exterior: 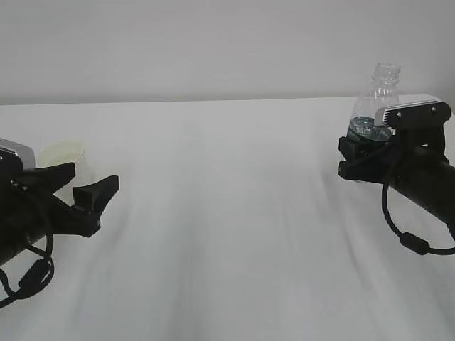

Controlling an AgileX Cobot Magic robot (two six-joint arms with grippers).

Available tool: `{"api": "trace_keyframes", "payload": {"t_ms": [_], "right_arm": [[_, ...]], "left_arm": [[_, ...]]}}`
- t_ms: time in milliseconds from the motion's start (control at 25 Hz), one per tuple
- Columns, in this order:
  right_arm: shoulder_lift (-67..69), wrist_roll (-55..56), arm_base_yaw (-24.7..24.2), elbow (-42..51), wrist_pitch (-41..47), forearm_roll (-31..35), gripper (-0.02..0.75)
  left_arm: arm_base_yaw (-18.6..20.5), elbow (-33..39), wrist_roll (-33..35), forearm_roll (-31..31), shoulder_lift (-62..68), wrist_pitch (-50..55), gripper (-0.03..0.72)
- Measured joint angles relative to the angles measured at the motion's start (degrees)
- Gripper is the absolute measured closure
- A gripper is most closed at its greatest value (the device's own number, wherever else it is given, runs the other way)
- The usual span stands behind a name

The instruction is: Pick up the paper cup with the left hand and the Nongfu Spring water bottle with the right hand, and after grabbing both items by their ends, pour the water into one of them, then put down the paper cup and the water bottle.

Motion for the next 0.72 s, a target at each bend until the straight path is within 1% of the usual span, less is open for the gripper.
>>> {"api": "trace_keyframes", "payload": {"t_ms": [160,440,720], "right_arm": [[0.00,0.00,0.00,0.00,0.00,0.00,0.305],[0.76,-0.80,0.00,0.00,-0.88,0.11,0.313],[3.43,-1.05,0.00,-0.10,-3.06,0.67,0.314]], "left_arm": [[0.00,0.00,0.54,-5.09,0.00,0.00,0.111],[0.00,0.00,4.33,-12.54,0.00,0.00,0.111],[0.00,0.00,4.89,-13.69,0.00,0.00,0.111]]}}
